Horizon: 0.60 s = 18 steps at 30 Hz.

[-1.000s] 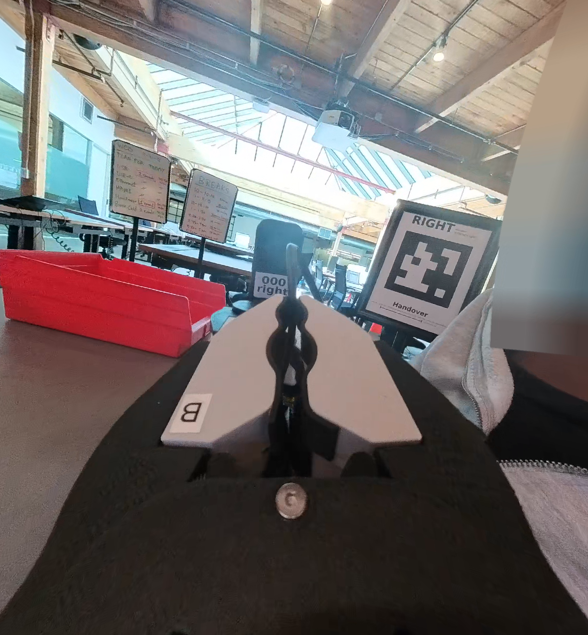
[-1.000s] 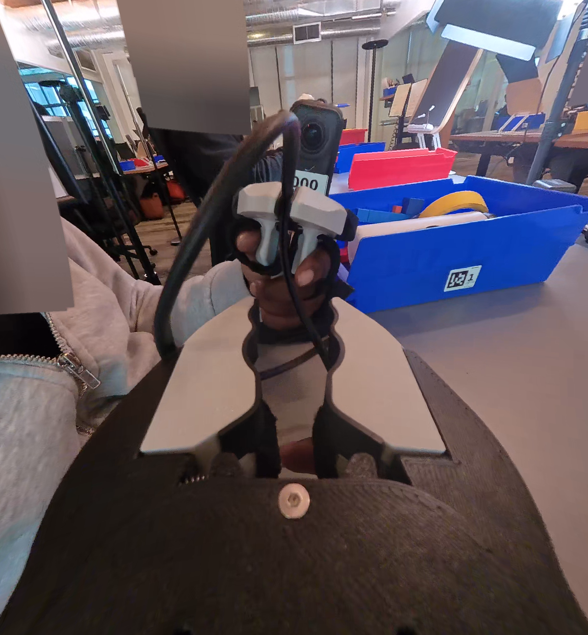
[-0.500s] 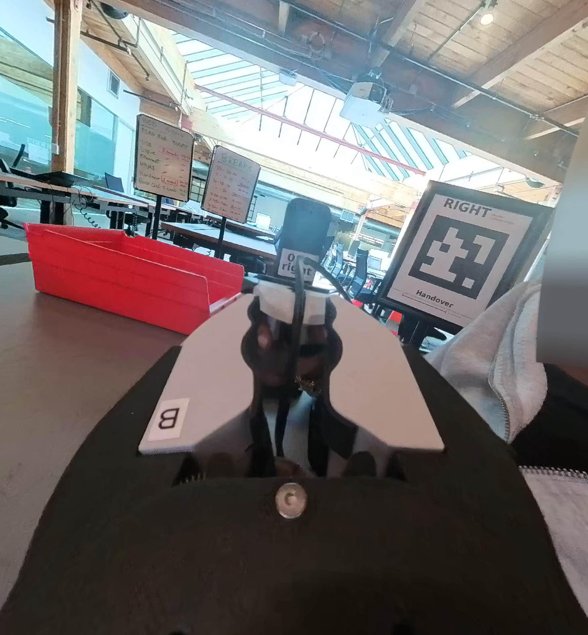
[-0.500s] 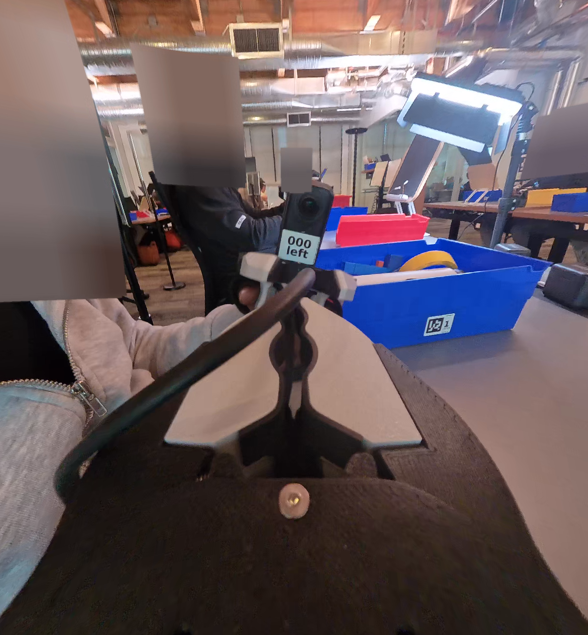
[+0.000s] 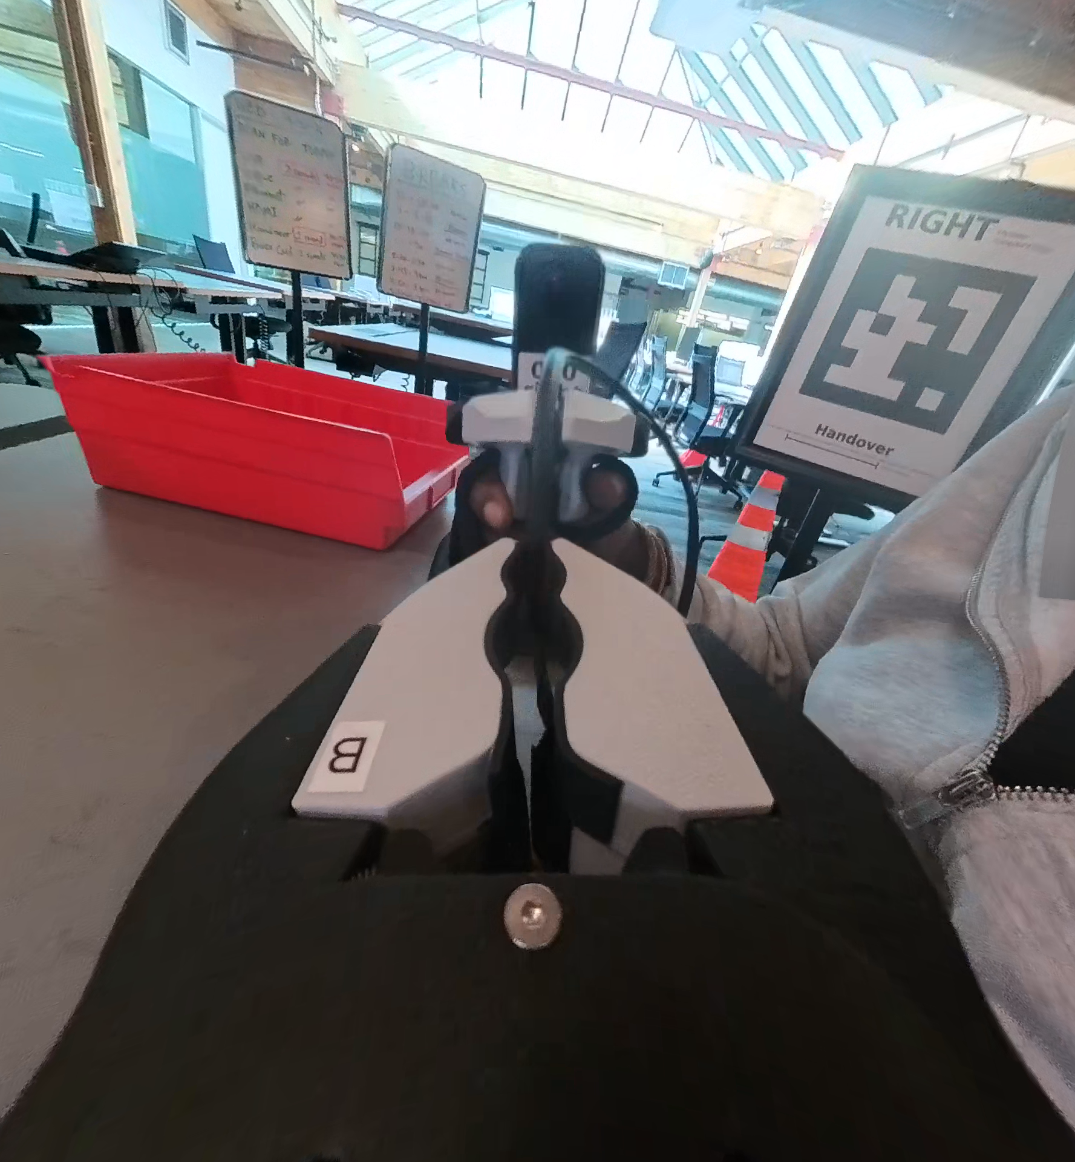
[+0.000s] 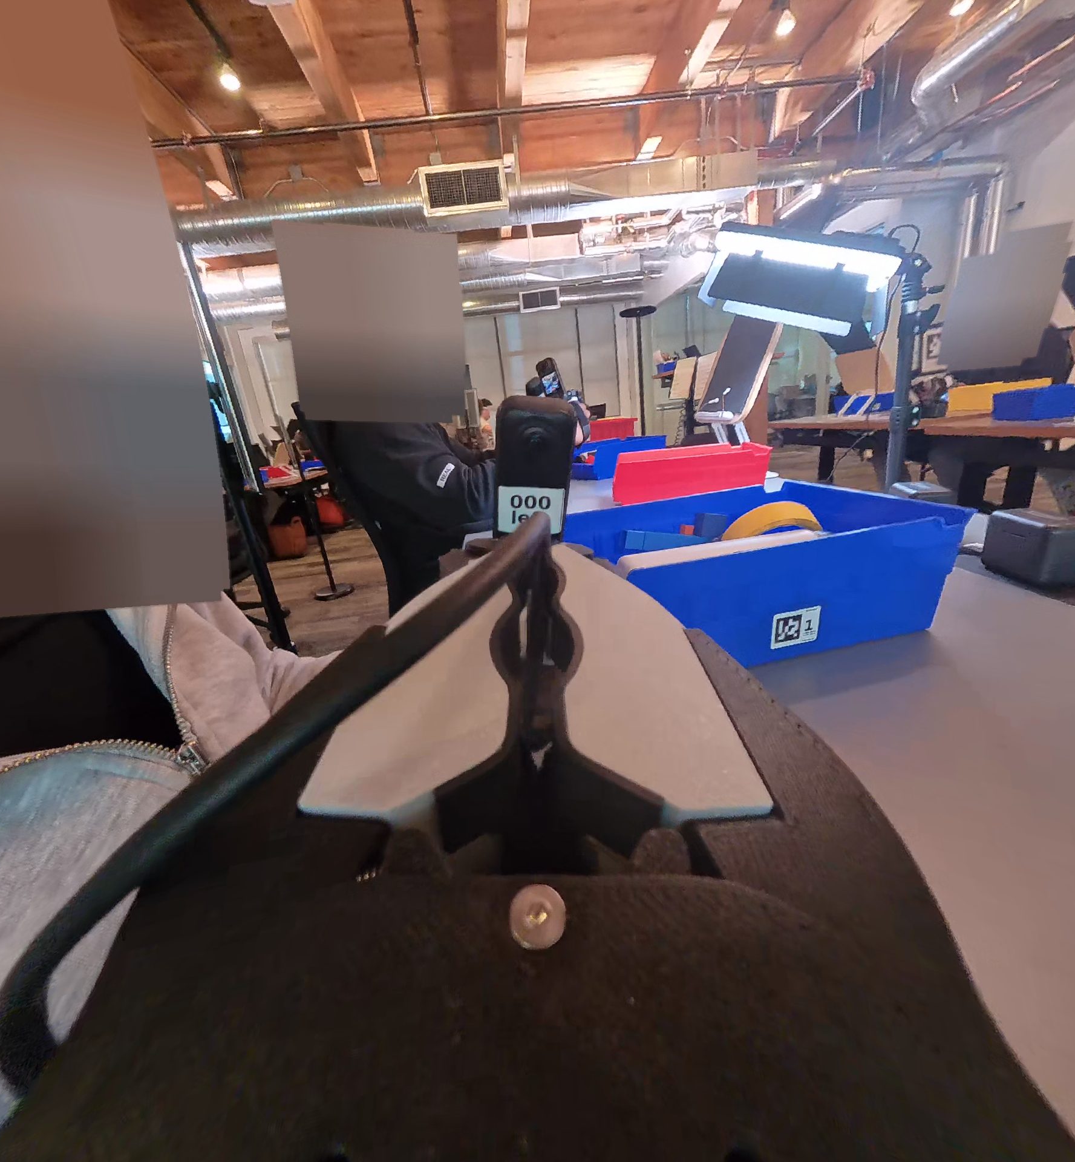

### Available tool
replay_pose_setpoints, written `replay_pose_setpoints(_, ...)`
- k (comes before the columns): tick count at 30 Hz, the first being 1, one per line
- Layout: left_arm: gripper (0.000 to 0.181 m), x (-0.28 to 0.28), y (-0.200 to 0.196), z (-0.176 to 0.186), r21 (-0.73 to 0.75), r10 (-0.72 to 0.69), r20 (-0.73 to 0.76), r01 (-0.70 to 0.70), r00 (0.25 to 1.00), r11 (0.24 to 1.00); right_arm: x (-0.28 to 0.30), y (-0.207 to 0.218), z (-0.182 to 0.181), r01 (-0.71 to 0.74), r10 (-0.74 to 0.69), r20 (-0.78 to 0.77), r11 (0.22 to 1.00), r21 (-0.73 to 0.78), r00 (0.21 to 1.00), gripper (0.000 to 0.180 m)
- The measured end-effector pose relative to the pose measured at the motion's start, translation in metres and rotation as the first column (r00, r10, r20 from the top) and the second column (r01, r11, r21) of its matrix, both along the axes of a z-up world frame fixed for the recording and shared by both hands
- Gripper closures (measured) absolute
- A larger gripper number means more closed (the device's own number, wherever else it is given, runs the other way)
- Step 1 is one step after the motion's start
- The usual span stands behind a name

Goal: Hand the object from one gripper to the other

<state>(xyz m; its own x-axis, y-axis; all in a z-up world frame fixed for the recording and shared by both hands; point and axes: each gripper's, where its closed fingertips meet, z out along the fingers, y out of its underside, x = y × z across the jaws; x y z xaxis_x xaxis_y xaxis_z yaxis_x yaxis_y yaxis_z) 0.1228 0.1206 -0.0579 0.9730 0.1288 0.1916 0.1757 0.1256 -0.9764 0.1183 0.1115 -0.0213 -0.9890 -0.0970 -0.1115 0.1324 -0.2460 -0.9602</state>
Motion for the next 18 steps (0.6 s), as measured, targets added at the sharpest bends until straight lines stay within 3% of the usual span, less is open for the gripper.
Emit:
replay_pose_setpoints(3,0.175,-0.004,-0.009,0.013,0.097,0.003,0.038,-0.007,0.999,0.995,-0.003,-0.007,-0.016,-0.029,0.025,0.047,0.996,0.085,0.999,0.150)
replay_pose_setpoints(6,0.175,-0.005,-0.014,0.020,0.153,0.001,0.053,-0.009,0.999,0.988,0.000,-0.021,-0.042,-0.074,0.057,0.083,0.972,0.222,0.995,0.140)
replay_pose_setpoints(10,0.175,-0.003,-0.015,0.023,0.174,-0.008,0.049,-0.001,0.999,0.985,0.016,-0.038,-0.064,-0.159,0.133,0.105,0.936,0.314,0.986,0.150)
replay_pose_setpoints(13,0.176,-0.002,-0.016,0.025,0.184,-0.018,0.049,0.008,0.999,0.983,0.019,-0.040,-0.066,-0.182,0.156,0.105,0.931,0.316,0.982,0.173)
replay_pose_setpoints(15,0.175,-0.003,-0.016,0.026,0.195,-0.009,0.059,-0.003,0.998,0.981,0.017,-0.037,-0.064,-0.170,0.148,0.093,0.935,0.311,0.985,0.174)
replay_pose_setpoints(16,0.173,-0.005,-0.017,0.026,0.197,0.001,0.066,-0.014,0.998,0.980,0.015,-0.036,-0.063,-0.158,0.139,0.083,0.938,0.307,0.987,0.174)
replay_pose_setpoints(18,0.152,-0.008,-0.017,0.024,0.188,0.012,0.088,-0.029,0.996,0.982,0.012,-0.032,-0.054,-0.136,0.122,0.069,0.956,0.261,0.990,0.174)
